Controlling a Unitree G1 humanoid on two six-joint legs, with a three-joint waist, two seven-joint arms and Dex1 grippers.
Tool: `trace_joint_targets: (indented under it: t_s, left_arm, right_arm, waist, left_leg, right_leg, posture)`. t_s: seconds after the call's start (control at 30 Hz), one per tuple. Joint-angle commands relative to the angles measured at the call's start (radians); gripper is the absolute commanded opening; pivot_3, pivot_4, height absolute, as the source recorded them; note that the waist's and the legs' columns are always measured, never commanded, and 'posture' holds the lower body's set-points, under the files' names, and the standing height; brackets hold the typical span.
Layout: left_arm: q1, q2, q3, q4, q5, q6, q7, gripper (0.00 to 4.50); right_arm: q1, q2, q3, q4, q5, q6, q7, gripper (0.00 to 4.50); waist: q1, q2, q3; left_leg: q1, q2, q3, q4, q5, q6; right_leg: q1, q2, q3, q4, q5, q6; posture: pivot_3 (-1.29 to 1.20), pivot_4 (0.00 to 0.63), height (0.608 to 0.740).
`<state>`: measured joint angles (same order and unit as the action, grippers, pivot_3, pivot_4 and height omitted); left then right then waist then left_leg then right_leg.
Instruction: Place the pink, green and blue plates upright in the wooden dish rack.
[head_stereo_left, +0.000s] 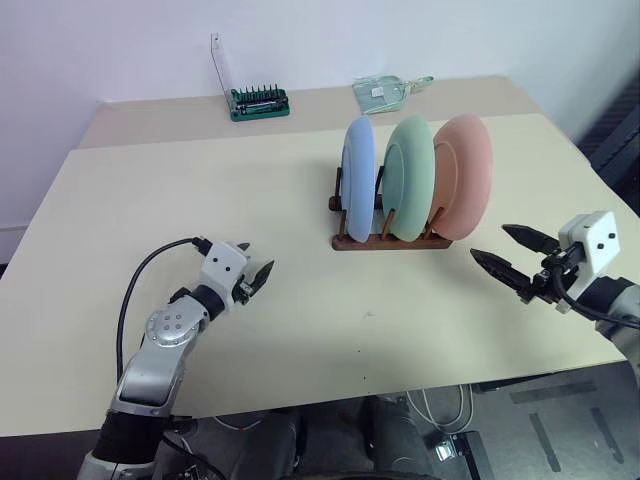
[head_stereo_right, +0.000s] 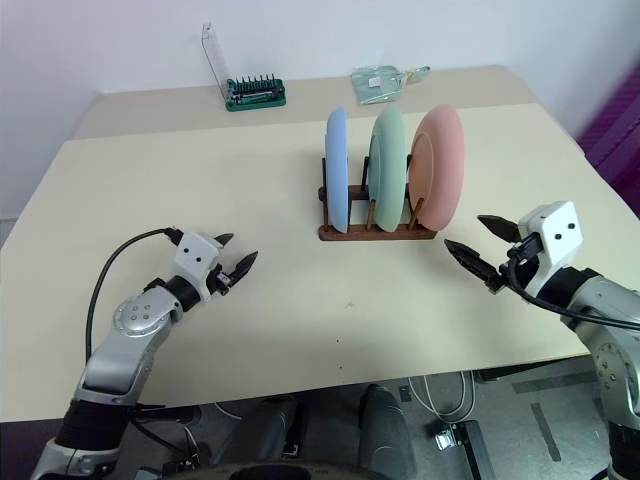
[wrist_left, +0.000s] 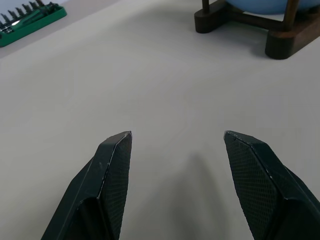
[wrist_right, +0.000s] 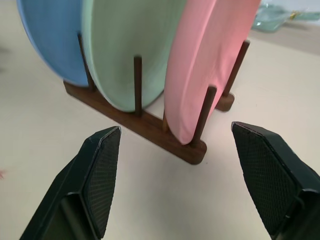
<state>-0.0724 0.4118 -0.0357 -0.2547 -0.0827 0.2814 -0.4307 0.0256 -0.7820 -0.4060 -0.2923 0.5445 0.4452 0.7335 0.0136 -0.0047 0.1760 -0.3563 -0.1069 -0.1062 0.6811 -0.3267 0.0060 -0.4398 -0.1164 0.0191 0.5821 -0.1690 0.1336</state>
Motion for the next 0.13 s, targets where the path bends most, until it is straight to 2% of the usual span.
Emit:
trace_joint_targets:
  t_s: [0.03, 0.13]
  left_arm:
    - [0.028, 0.007, 0.028, -0.075, -0.001, 0.019, 0.015, 3.01]
    - [0.031, -0.002, 0.037, -0.091, 0.004, 0.037, 0.033, 3.01]
  right_arm:
    - [-0.037, 0.012, 0.015, 0.06, -0.045, -0.064, 0.006, 3.6]
    - [-0.073, 0.011, 0.026, 0.107, -0.057, -0.082, 0.014, 3.6]
  waist:
    - [0.0, 0.0, 0.0]
    - [0.0, 0.0, 0.0]
  left_leg:
    - [0.0, 0.0, 0.0, 0.0, 0.0, -0.001]
    - [0.0, 0.0, 0.0, 0.0, 0.0, 0.0]
  right_leg:
    - [0.0, 0.0, 0.0, 0.0, 0.0, 0.0]
    - [0.0, 0.0, 0.0, 0.0, 0.0, 0.0]
  posture:
    - [0.0, 0.15, 0.74]
    - [0.0, 0.15, 0.74]
